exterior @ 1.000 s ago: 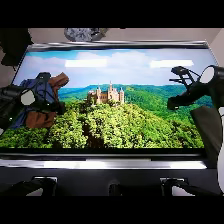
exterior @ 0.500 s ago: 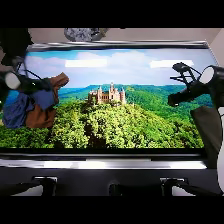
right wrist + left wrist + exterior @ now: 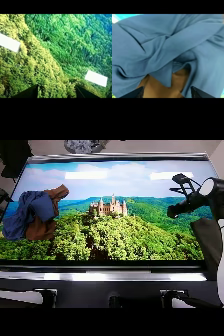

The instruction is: Fold the shirts.

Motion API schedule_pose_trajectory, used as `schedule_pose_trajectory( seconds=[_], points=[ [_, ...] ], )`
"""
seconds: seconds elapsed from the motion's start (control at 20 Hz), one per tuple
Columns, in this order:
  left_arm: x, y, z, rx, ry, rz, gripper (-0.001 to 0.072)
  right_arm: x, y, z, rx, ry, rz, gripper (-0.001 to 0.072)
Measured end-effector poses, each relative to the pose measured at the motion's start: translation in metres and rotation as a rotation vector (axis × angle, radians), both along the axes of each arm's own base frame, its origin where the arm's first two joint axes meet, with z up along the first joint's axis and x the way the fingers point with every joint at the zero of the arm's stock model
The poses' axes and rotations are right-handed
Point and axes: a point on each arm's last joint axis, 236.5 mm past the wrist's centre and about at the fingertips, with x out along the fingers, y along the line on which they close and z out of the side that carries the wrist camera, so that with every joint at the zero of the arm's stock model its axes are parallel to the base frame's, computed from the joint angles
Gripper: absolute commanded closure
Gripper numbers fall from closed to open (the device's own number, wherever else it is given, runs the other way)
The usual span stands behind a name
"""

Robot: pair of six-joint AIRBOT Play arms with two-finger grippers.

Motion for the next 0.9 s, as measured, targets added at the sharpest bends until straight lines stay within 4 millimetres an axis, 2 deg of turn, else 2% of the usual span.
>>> schedule_pose_trajectory(
  seconds=[0.15, 0.4, 0.65, 0.8, 0.85, 0.9],
  points=[
    [0.012, 0.012, -0.03, -0.022, -0.002, 0.002, -0.0013, -0.003, 0.003, -0.001, 0.01, 0.012, 0.004, 0.0149],
    [0.041, 0.02, -0.071, -0.041, -0.048, -0.019, -0.0013, -0.009, 0.011, -0.002, 0.046, 0.039, 0.01, 0.0149],
    [0.054, 0.027, -0.111, -0.037, -0.045, -0.049, -0.0013, -0.012, 0.022, -0.001, 0.101, 0.054, -0.01, 0.0149],
    [0.058, 0.028, -0.125, -0.03, -0.043, -0.082, -0.0013, -0.014, 0.029, 0.0, 0.137, 0.066, -0.026, 0.0149],
    [0.059, 0.029, -0.129, -0.027, -0.043, -0.089, 0.0035, -0.015, 0.032, 0.0, 0.15, 0.07, -0.031, 0.0149],
    [0.06, 0.029, -0.132, -0.027, -0.043, -0.095, 0.0206, -0.017, 0.033, 0.0, 0.158, 0.079, -0.035, 0.0149]
  ],
)
